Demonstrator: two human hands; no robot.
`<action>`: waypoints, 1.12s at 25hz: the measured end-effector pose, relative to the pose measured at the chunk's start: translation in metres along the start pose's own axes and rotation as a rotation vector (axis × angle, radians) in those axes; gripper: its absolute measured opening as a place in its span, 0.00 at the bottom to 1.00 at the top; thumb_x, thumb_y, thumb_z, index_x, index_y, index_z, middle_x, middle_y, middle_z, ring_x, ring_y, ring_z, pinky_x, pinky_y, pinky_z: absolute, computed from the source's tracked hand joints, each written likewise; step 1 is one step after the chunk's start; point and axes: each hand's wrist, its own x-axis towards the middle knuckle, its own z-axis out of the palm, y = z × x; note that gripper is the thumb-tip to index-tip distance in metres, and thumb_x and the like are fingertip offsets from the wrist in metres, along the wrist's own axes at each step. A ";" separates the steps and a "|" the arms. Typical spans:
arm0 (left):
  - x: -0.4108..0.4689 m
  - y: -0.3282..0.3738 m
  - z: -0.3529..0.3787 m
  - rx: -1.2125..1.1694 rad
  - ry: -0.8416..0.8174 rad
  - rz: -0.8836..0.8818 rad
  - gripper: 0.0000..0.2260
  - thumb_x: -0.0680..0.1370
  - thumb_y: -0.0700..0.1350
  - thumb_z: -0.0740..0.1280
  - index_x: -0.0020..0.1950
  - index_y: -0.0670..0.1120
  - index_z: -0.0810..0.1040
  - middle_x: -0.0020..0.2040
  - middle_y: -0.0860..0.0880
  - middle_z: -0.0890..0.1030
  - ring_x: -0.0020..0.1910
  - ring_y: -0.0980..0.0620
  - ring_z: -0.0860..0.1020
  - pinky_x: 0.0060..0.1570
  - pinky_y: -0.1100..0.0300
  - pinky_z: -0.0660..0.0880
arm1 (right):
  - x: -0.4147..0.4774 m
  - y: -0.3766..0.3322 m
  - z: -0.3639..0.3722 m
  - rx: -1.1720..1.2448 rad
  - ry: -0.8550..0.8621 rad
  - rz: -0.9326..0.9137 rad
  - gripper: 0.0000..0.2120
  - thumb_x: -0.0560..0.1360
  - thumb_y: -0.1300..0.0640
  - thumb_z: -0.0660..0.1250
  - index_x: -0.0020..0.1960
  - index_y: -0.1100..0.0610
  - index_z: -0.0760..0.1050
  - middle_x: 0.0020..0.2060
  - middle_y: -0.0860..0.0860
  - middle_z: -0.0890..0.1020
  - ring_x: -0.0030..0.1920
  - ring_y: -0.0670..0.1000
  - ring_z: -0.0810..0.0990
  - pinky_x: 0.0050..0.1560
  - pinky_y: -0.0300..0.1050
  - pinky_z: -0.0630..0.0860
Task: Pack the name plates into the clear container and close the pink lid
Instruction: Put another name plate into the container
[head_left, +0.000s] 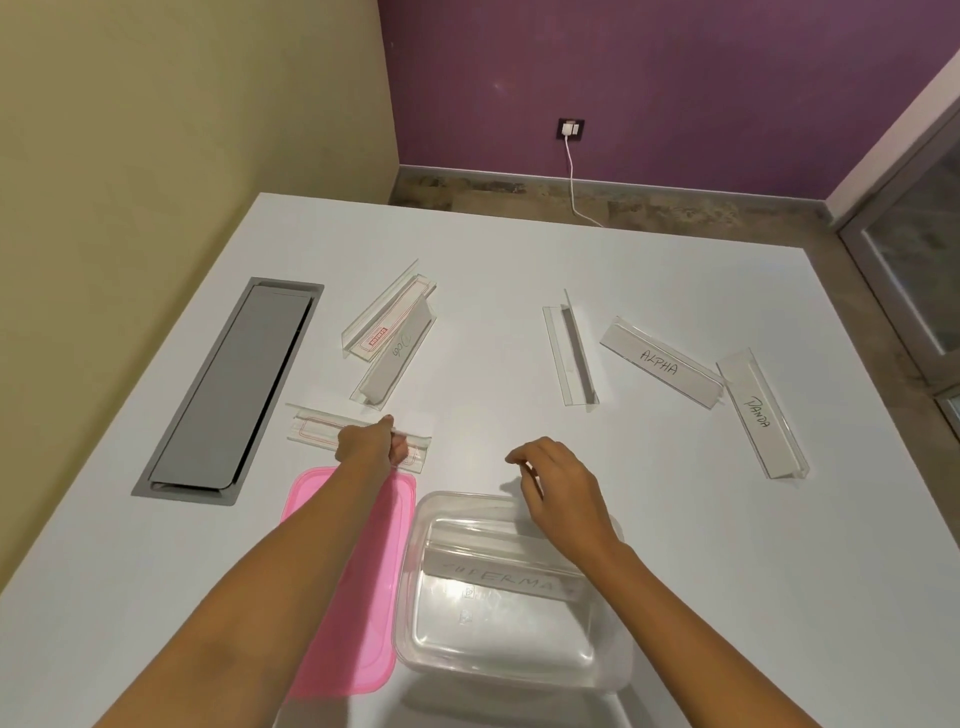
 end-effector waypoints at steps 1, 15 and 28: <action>-0.006 0.003 0.001 0.015 0.001 0.002 0.13 0.75 0.34 0.66 0.31 0.39 0.67 0.19 0.45 0.69 0.11 0.51 0.64 0.20 0.60 0.70 | 0.002 0.001 0.000 0.006 -0.005 0.001 0.09 0.73 0.65 0.65 0.49 0.55 0.78 0.44 0.48 0.81 0.43 0.49 0.79 0.39 0.44 0.77; -0.126 -0.004 0.003 0.003 -0.447 0.340 0.05 0.80 0.34 0.59 0.49 0.39 0.74 0.41 0.43 0.79 0.34 0.51 0.79 0.32 0.64 0.79 | 0.017 -0.021 -0.024 0.335 -0.027 0.195 0.12 0.81 0.55 0.56 0.62 0.51 0.72 0.58 0.47 0.77 0.56 0.44 0.75 0.57 0.39 0.72; -0.152 0.023 -0.012 0.863 -0.743 0.518 0.18 0.81 0.38 0.52 0.50 0.44 0.83 0.29 0.49 0.73 0.25 0.54 0.66 0.28 0.64 0.63 | 0.012 -0.020 -0.084 -0.563 -0.078 -0.316 0.51 0.63 0.52 0.78 0.75 0.43 0.49 0.75 0.54 0.60 0.75 0.57 0.56 0.74 0.62 0.42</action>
